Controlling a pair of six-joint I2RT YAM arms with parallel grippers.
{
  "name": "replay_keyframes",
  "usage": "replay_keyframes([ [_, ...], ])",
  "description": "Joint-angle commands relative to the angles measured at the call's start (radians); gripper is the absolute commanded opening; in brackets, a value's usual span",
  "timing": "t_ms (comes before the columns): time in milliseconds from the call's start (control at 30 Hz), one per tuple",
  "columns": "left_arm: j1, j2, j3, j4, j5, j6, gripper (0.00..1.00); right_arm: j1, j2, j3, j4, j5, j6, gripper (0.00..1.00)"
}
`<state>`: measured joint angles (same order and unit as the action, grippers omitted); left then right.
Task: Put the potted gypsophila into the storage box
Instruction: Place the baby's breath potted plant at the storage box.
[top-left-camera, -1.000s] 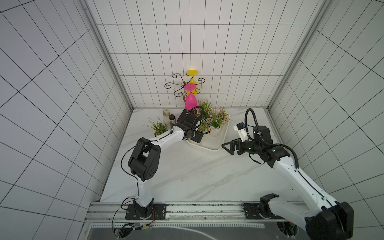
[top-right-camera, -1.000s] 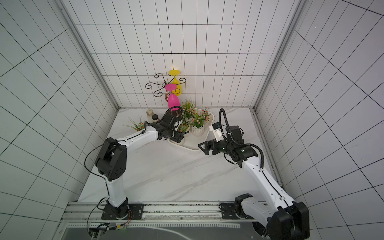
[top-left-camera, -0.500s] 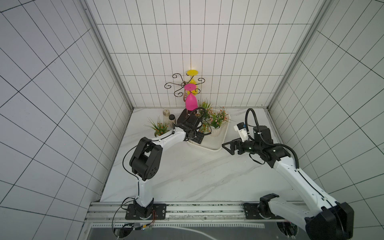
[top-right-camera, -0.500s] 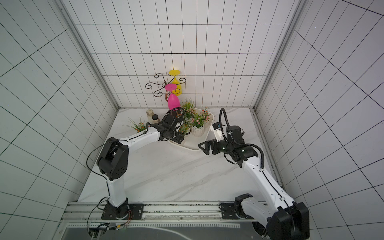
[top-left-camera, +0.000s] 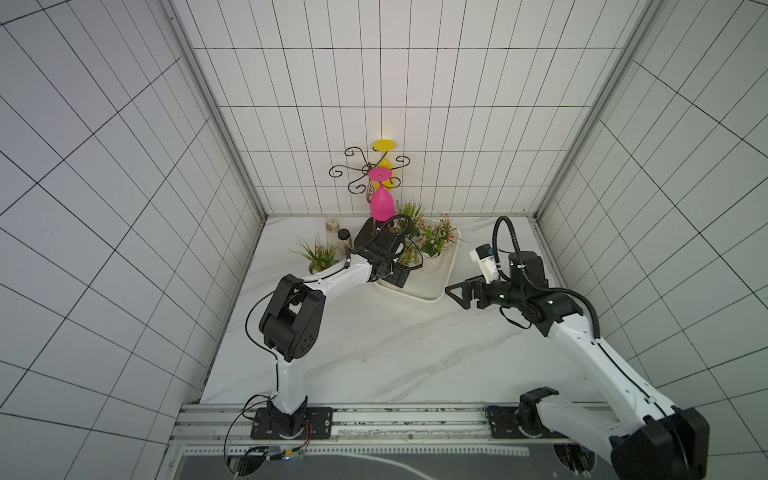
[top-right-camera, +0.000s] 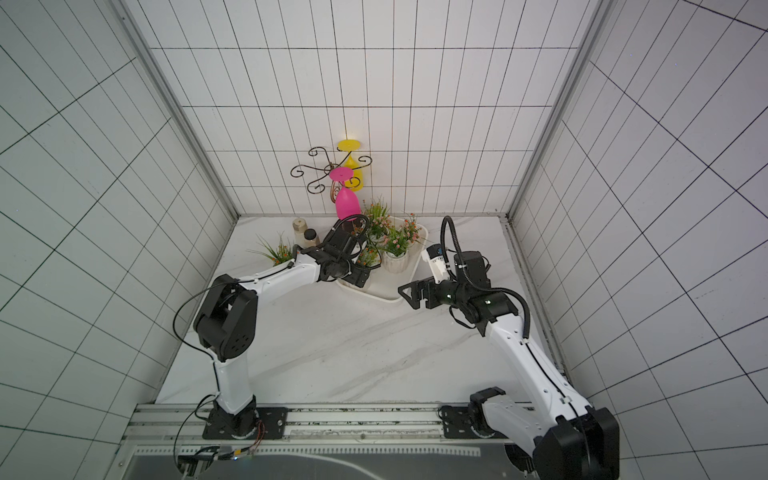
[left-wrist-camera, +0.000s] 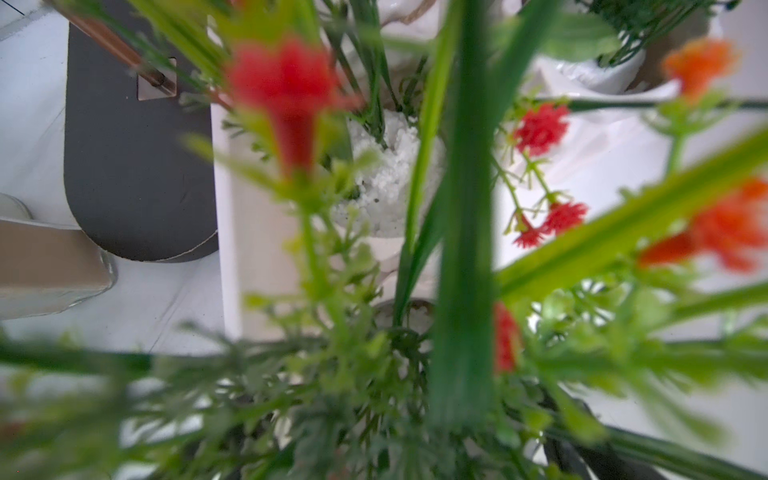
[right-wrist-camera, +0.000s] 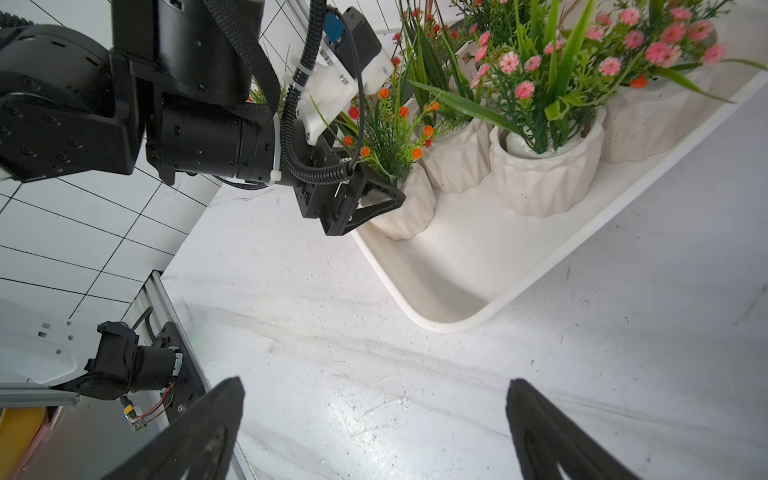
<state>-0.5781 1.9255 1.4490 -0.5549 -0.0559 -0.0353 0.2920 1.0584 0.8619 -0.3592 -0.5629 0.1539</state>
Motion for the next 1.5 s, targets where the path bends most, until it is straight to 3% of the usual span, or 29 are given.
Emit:
replay_keyframes([
  [0, -0.001, -0.037, -0.009, -0.011, -0.009, -0.011, 0.97, -0.013, -0.023, 0.037, -0.007, -0.019, -0.008, 0.99],
  [367, -0.006, -0.176, -0.126, -0.024, 0.034, -0.049, 0.97, -0.016, -0.04, 0.023, -0.007, -0.026, -0.002, 0.99],
  [733, -0.006, -0.428, -0.279, -0.169, 0.049, -0.093, 0.97, -0.016, -0.054, 0.014, -0.008, -0.028, -0.007, 0.99],
  [1000, 0.011, -0.6, -0.346, -0.277, -0.011, -0.178, 0.97, -0.016, -0.046, 0.009, -0.008, -0.047, -0.009, 0.99],
  [1267, 0.155, -0.692, -0.382, -0.35, -0.027, -0.255, 0.97, -0.016, -0.023, 0.014, -0.009, -0.081, -0.015, 0.99],
  [1467, 0.273, -0.675, -0.386, -0.336, -0.05, -0.256, 0.97, -0.016, -0.016, 0.02, -0.001, -0.095, -0.014, 0.99],
])
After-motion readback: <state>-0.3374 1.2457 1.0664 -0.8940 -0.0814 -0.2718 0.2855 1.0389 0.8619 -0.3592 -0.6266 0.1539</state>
